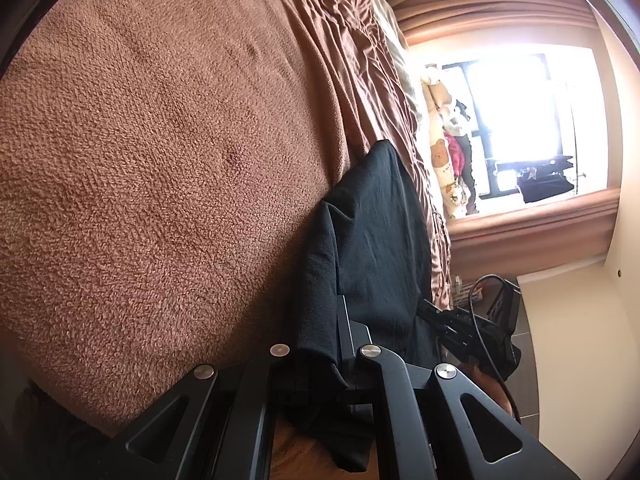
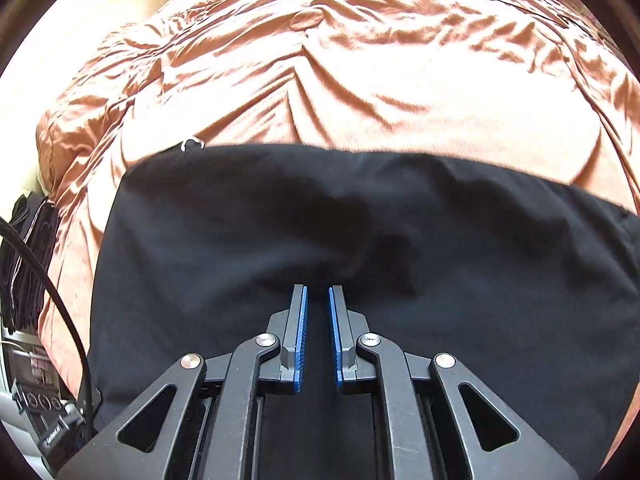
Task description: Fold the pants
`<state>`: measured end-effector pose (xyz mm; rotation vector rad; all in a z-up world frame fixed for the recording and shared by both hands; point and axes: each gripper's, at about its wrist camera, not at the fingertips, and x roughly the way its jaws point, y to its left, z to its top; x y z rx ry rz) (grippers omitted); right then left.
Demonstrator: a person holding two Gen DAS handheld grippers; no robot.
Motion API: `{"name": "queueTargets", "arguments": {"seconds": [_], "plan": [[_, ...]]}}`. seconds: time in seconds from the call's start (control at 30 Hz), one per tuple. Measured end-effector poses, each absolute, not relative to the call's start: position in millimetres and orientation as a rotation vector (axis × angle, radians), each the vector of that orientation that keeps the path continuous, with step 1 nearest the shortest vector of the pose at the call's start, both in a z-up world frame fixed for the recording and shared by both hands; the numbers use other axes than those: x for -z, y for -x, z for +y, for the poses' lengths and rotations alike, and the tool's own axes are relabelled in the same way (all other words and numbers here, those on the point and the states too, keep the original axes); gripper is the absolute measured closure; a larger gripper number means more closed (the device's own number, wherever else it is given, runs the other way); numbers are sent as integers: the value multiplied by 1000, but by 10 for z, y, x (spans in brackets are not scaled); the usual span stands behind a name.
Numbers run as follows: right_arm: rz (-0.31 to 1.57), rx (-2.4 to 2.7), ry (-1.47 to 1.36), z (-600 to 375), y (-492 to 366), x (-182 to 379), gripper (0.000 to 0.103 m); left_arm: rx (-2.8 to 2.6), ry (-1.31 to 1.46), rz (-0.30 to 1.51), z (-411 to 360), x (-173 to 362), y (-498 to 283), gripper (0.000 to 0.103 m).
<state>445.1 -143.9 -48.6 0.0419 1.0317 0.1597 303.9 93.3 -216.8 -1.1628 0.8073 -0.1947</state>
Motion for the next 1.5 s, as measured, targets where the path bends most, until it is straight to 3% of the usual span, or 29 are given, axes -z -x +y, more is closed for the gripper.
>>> {"name": "queueTargets", "arguments": {"seconds": [0.43, 1.5], "plan": [[1010, -108, -53, -1488, -4792, 562, 101, 196, 1165, 805, 906, 2164, -3019, 97], [1090, -310, -99, -1681, -3256, 719, 101, 207, 1142, 817, 948, 2051, -3057, 97]]}}
